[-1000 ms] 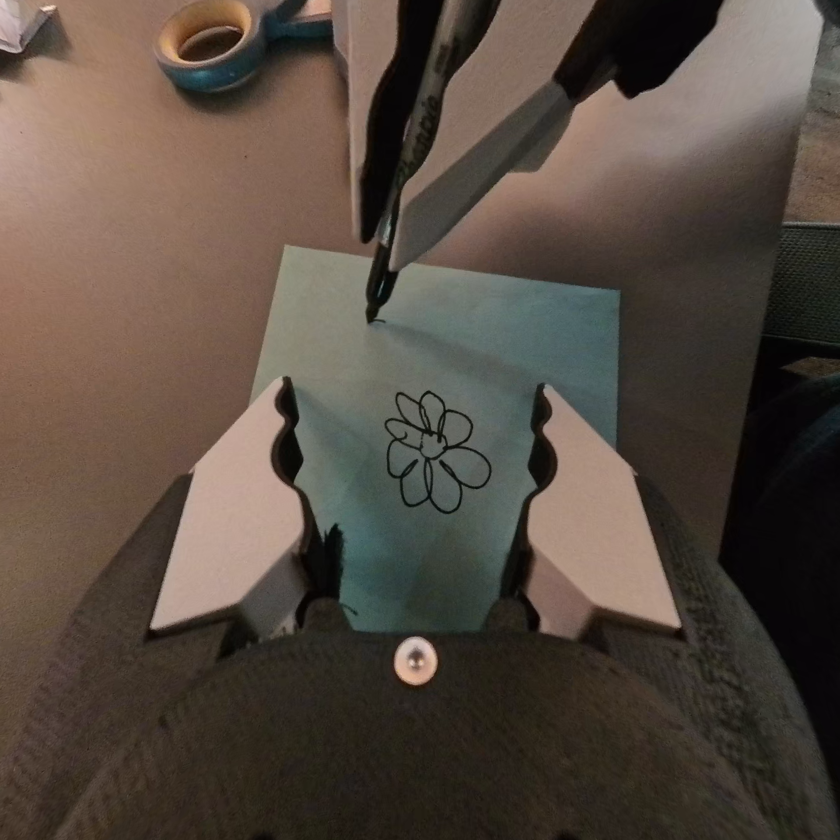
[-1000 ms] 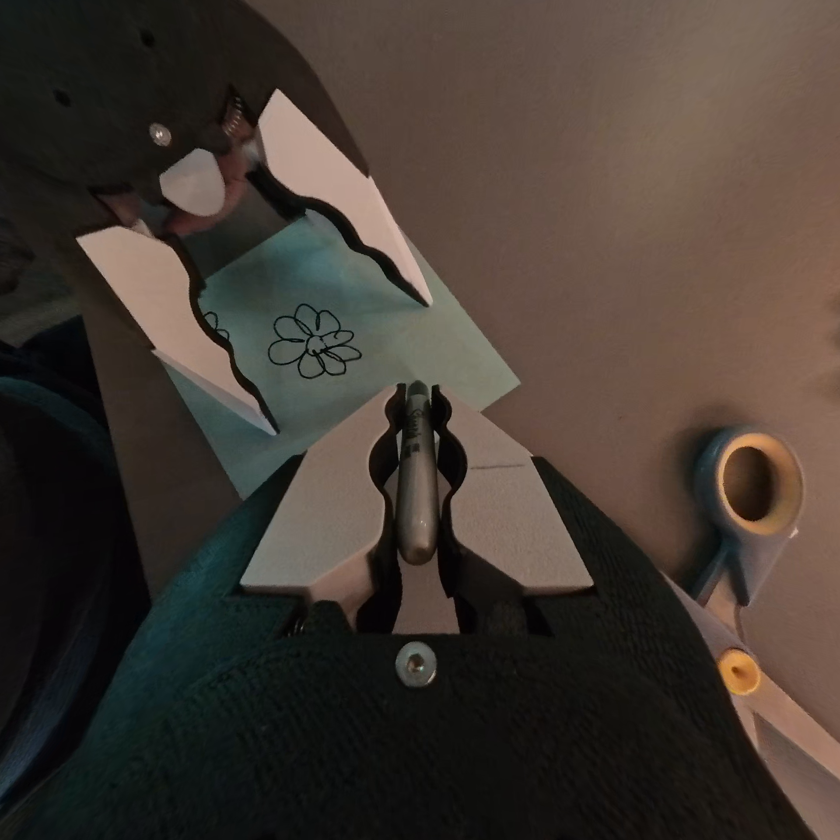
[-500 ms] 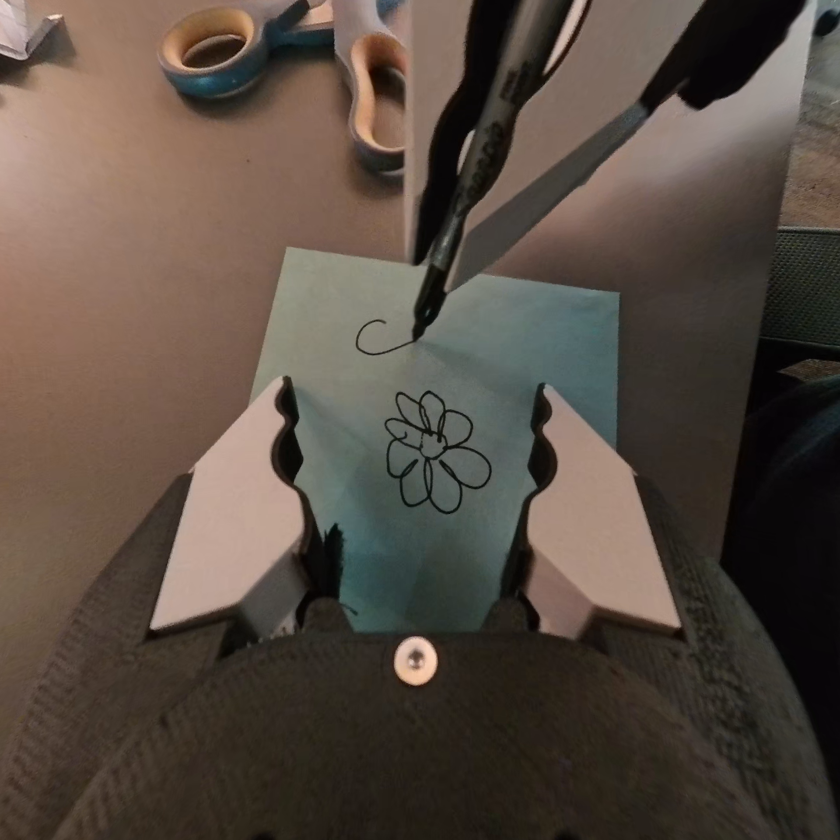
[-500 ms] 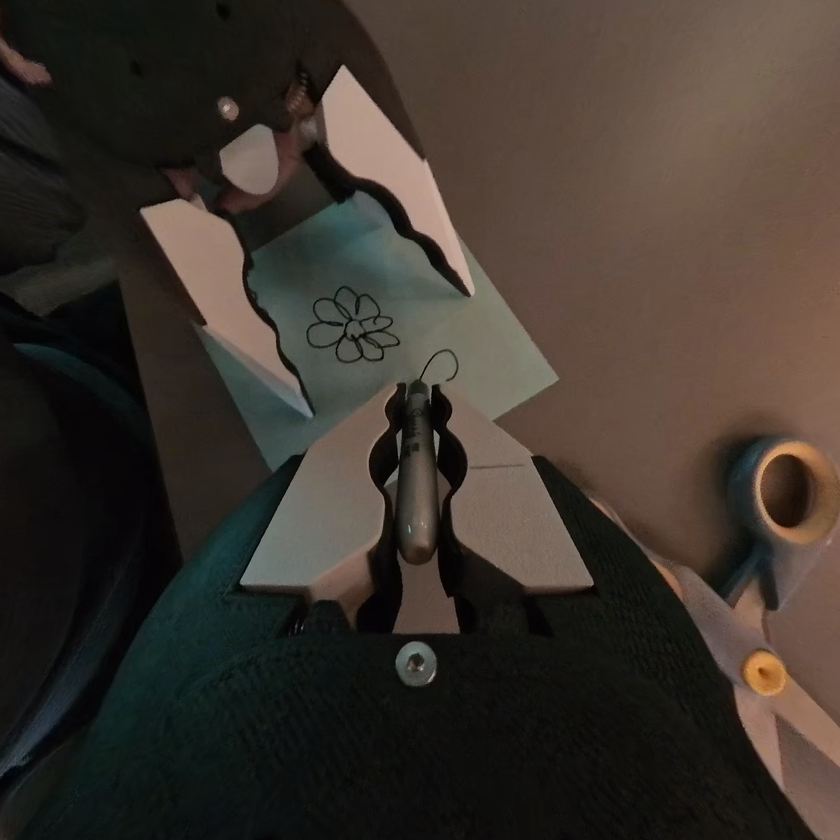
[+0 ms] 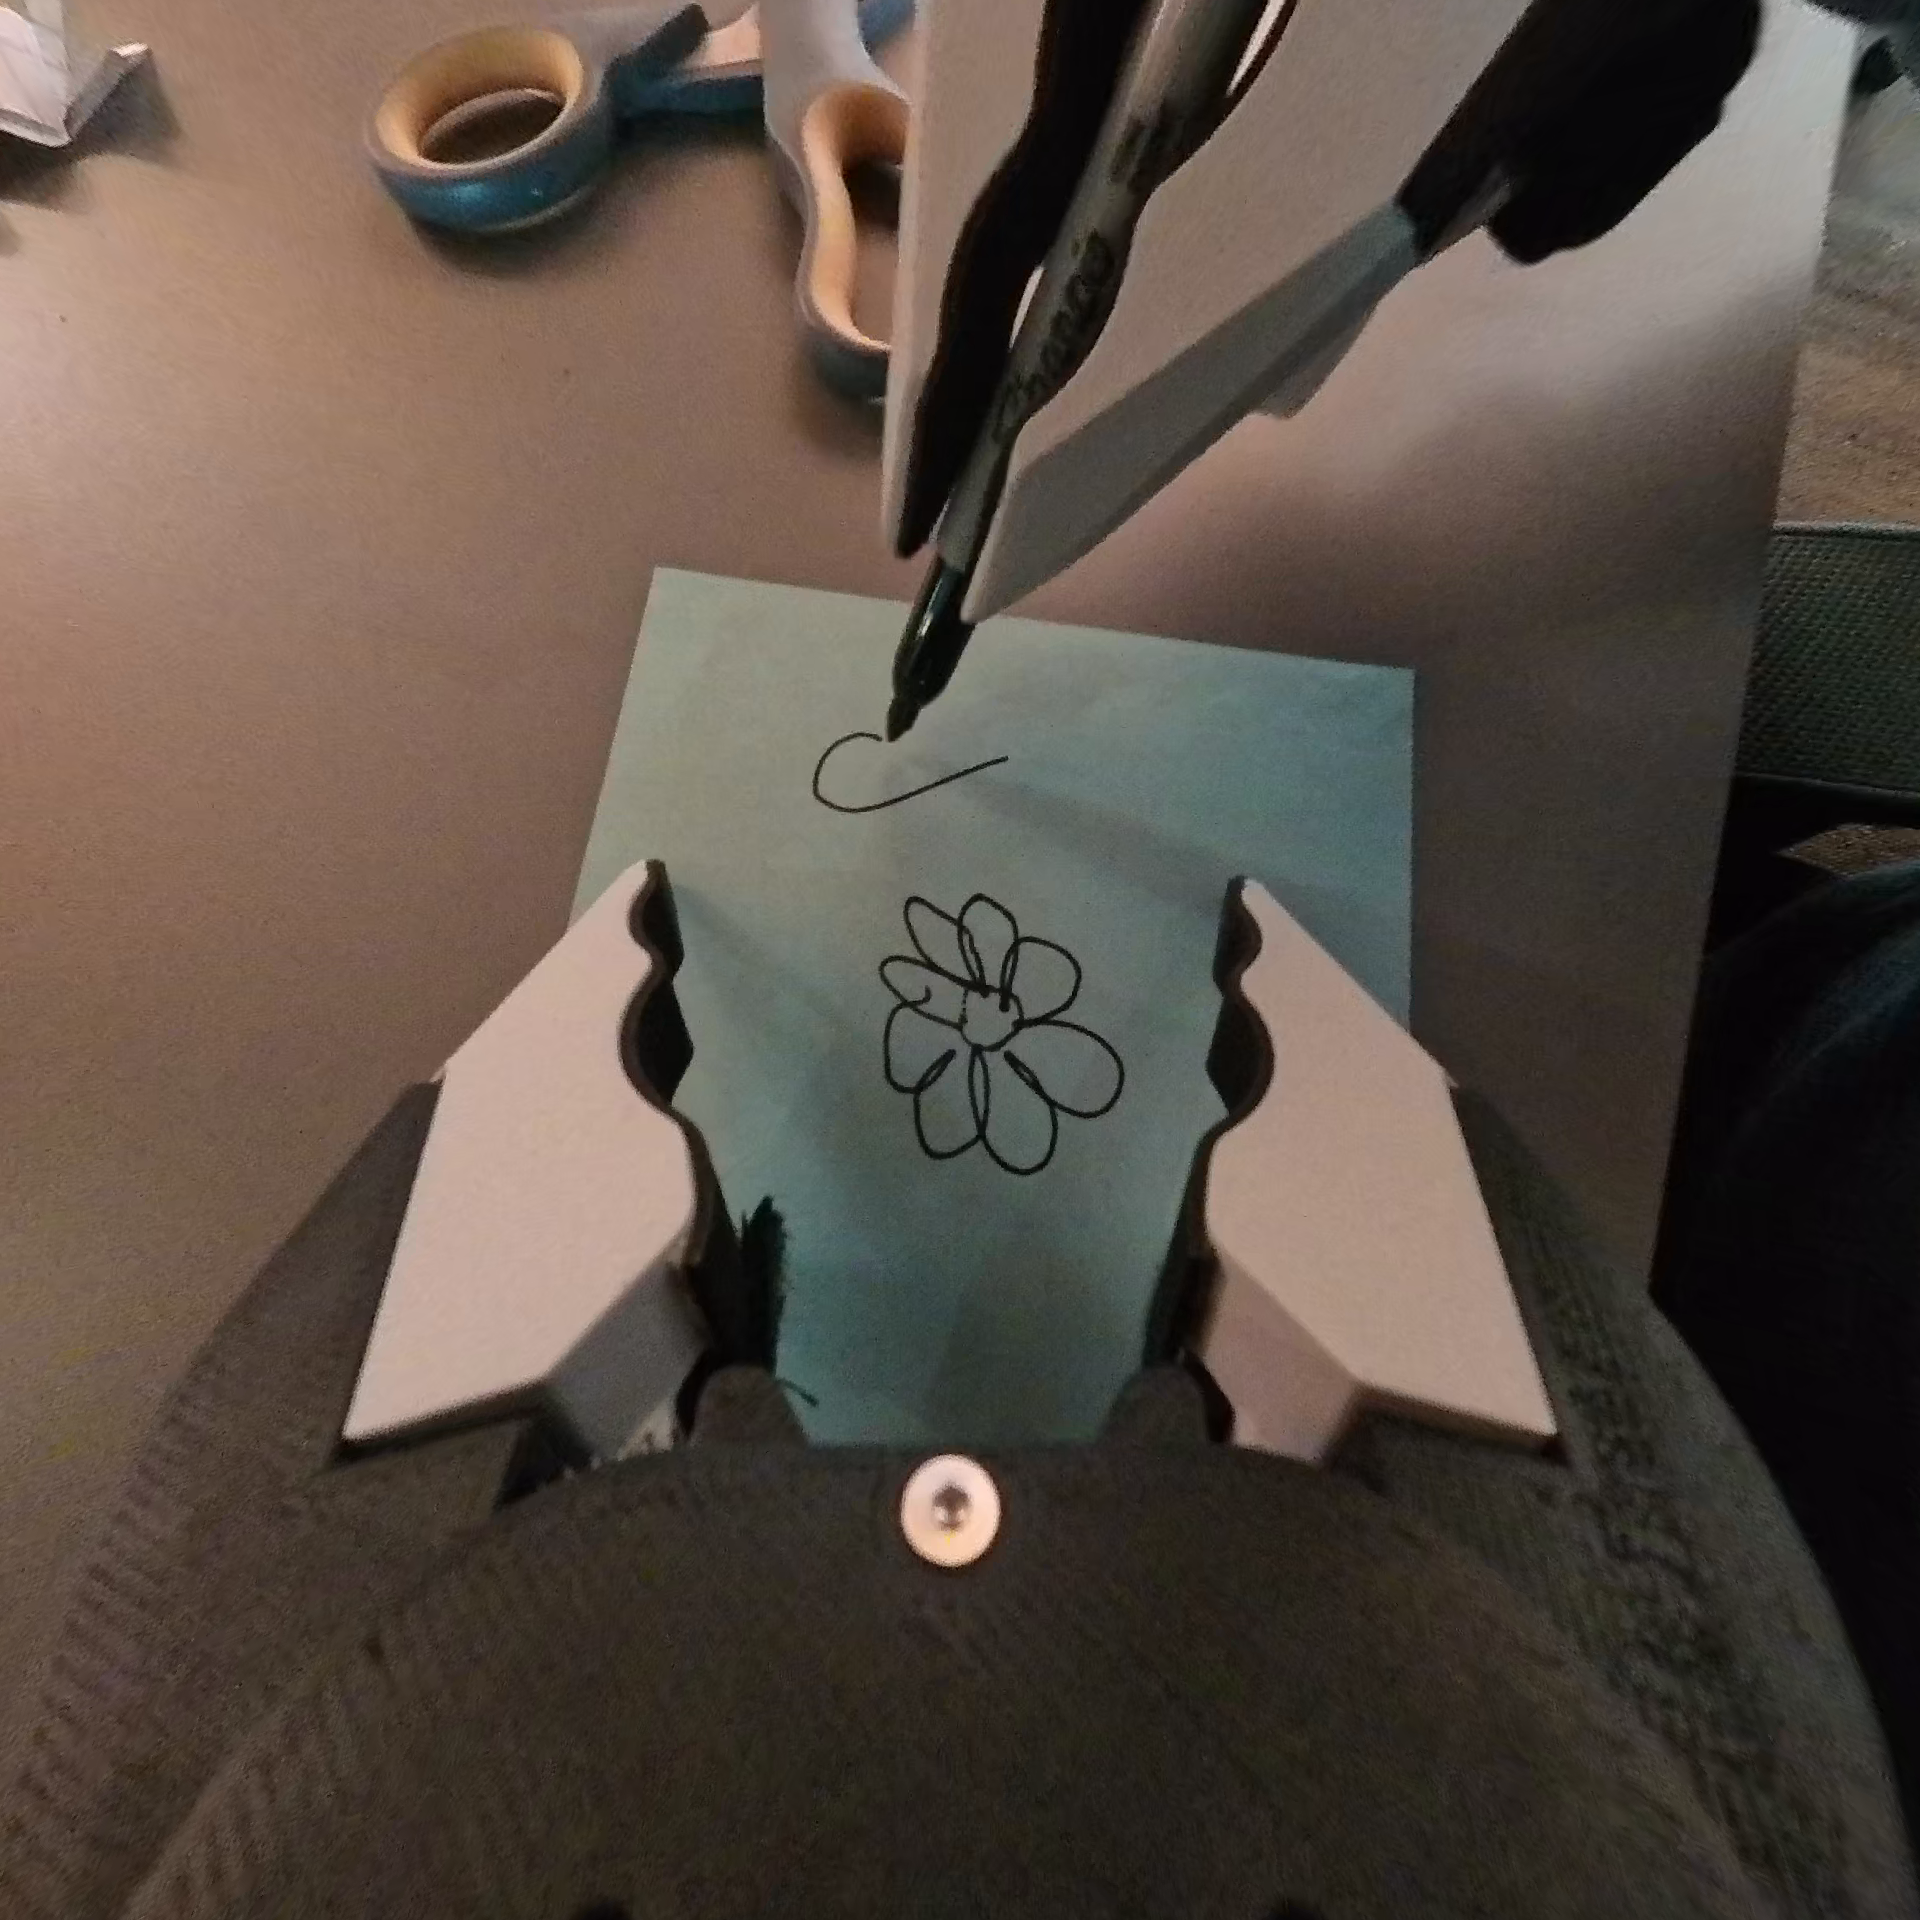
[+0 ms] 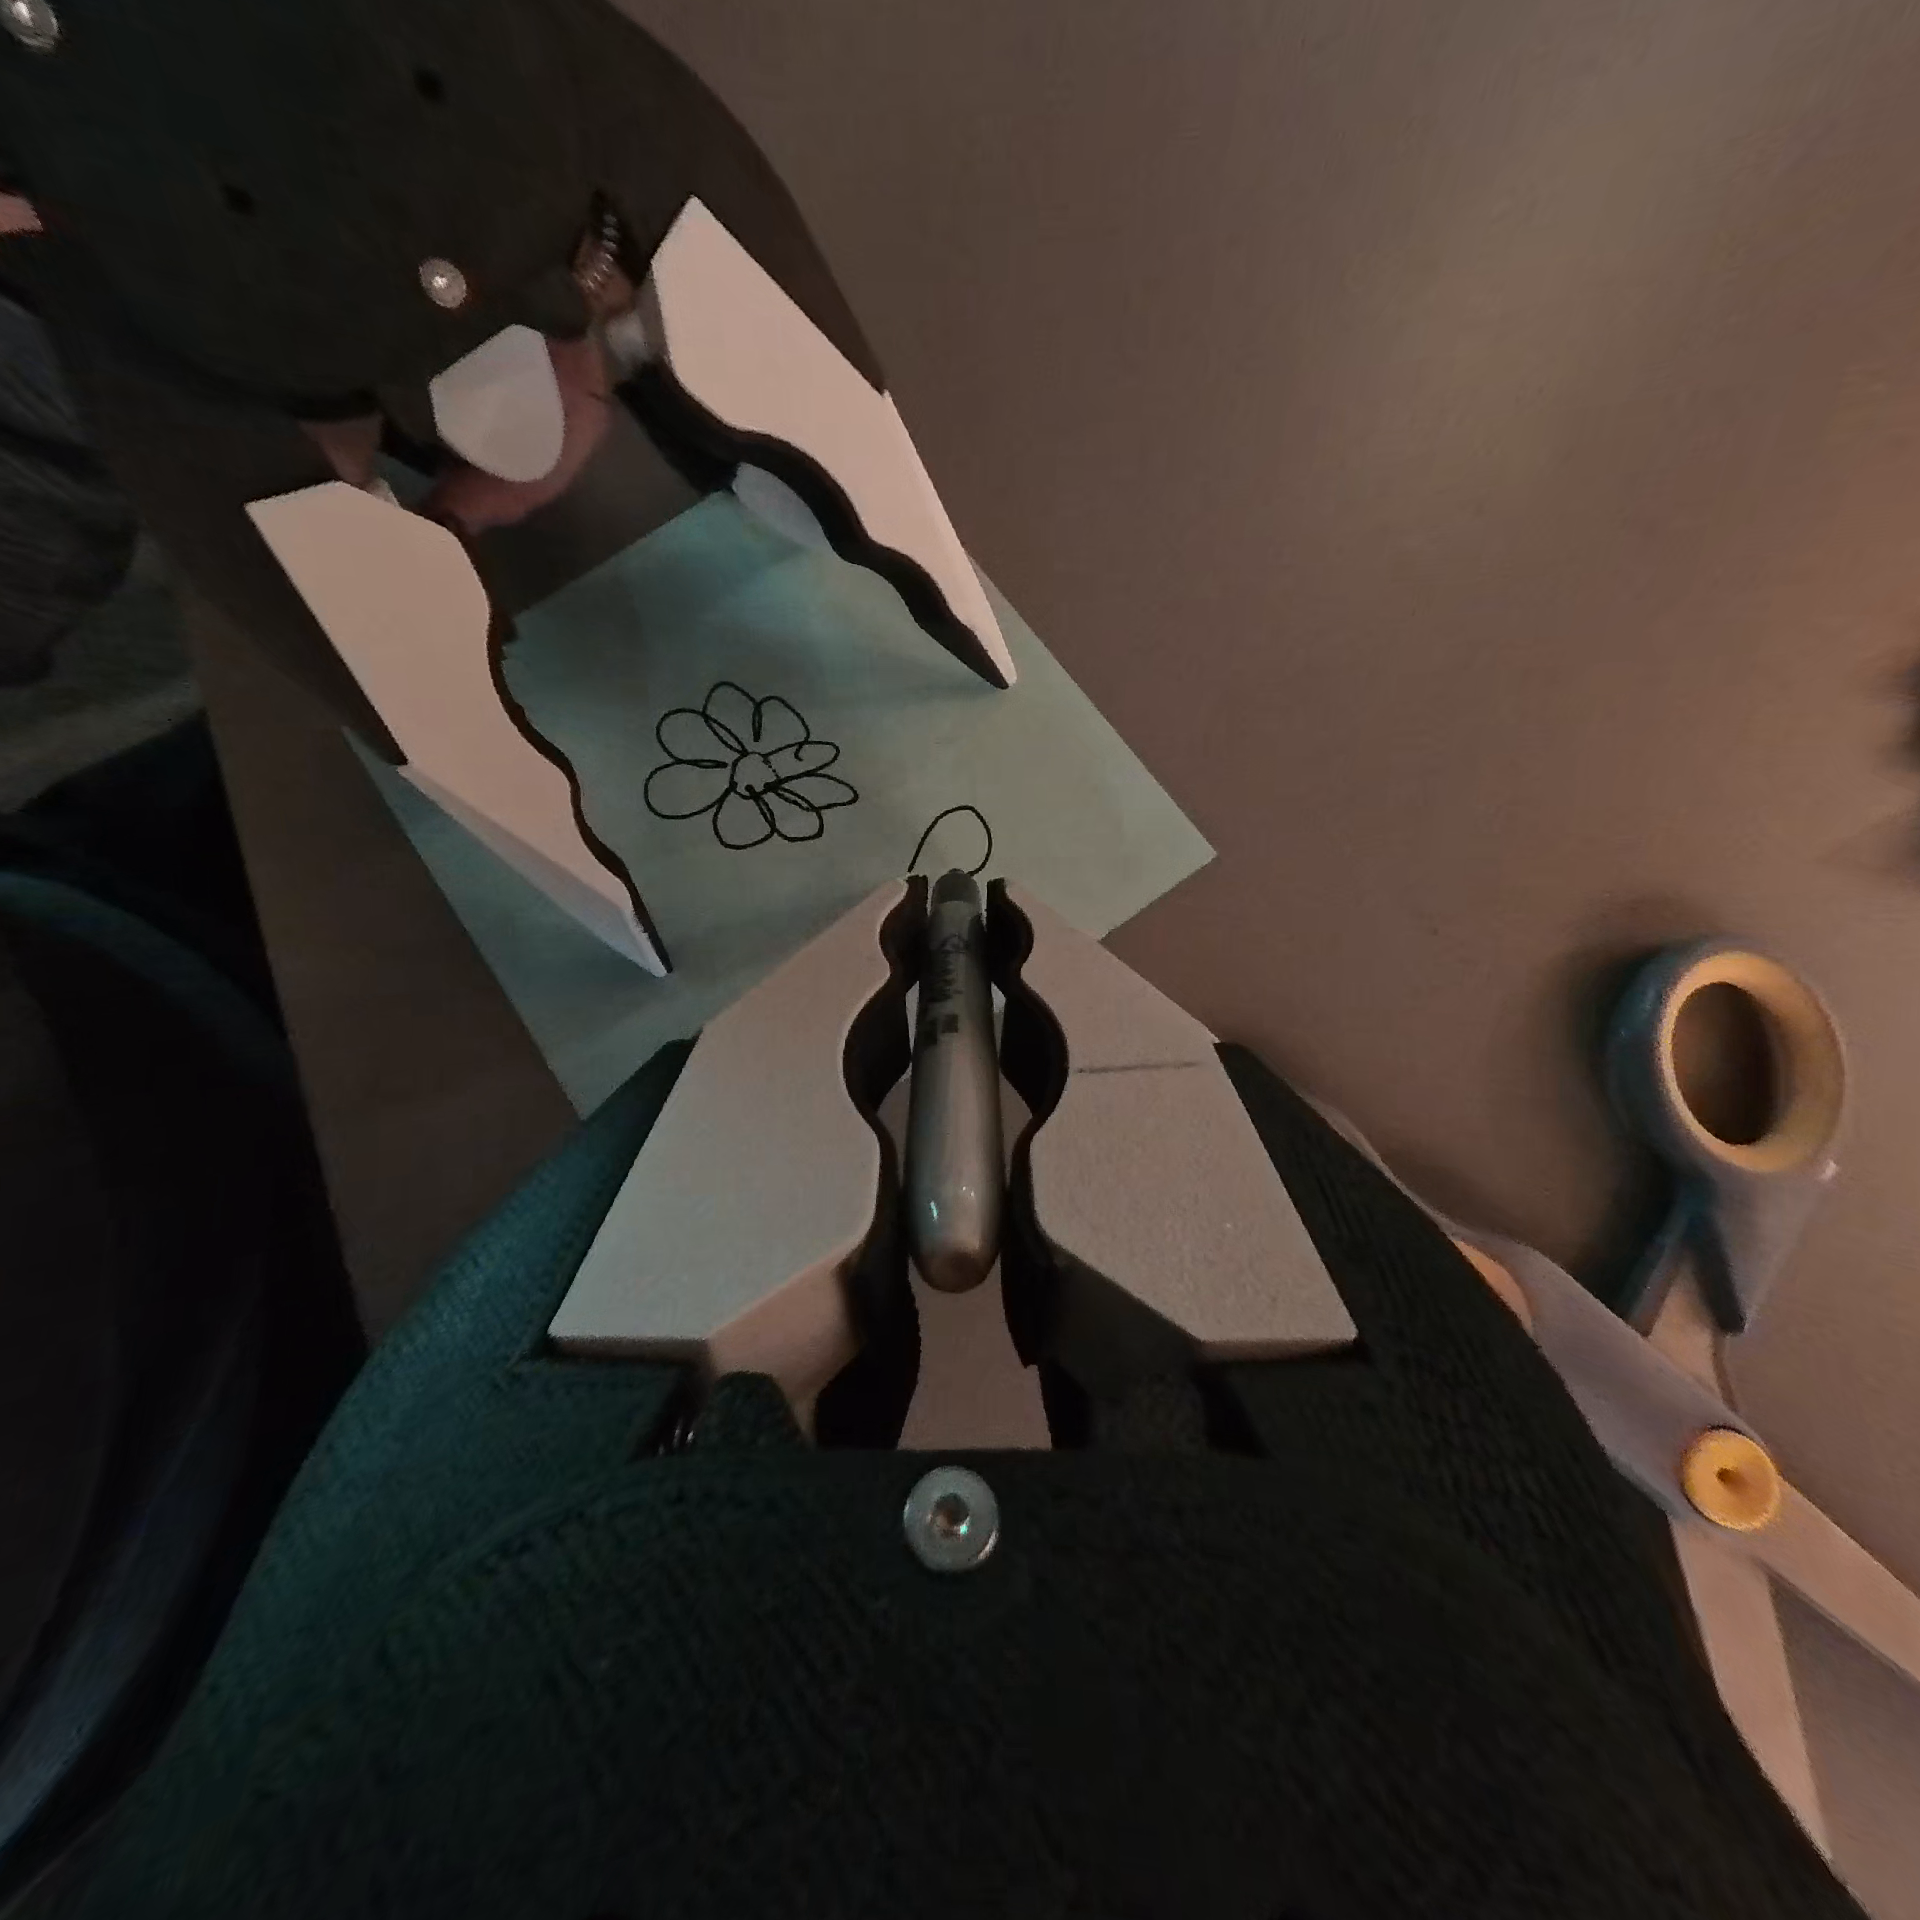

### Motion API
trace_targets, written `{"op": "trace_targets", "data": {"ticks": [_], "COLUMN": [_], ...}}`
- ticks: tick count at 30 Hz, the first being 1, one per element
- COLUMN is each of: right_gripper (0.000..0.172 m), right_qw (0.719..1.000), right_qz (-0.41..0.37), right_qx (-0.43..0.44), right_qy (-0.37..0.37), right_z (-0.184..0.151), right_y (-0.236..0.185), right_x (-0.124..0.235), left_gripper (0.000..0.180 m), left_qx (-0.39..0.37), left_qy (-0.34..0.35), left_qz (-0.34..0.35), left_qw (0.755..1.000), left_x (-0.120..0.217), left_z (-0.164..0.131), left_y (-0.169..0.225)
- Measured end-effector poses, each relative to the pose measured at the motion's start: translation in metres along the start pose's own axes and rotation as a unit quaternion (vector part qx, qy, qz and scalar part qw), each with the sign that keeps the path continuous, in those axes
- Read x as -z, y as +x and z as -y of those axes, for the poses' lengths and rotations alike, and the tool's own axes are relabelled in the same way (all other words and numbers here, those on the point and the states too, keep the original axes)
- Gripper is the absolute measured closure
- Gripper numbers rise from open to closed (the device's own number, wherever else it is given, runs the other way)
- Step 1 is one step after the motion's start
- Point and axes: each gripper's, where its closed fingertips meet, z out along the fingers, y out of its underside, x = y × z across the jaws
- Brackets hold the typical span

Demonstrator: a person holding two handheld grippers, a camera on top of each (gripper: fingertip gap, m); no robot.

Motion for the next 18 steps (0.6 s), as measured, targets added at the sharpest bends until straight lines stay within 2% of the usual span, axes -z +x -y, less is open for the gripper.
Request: {"op": "trace_targets", "data": {"ticks": [11,18], "right_gripper": [0.163,0.162], "right_qw": [0.999,1.0], "right_qz": [-0.026,-0.008], "right_qx": [-0.024,-0.024], "right_qy": [-0.002,0.003], "right_z": [-0.007,-0.011], "right_y": [0.015,-0.002], "right_x": [0.005,0.008], "left_gripper": [0.079,0.079], "left_qx": [0.001,0.001], "left_qy": [0.004,0.003], "left_qz": [0.0,0.0], "left_qw": [1.0,1.0], "left_x": [0.0,0.0], "left_z": [0.0,0.0], "left_y": [0.0,0.0]}}
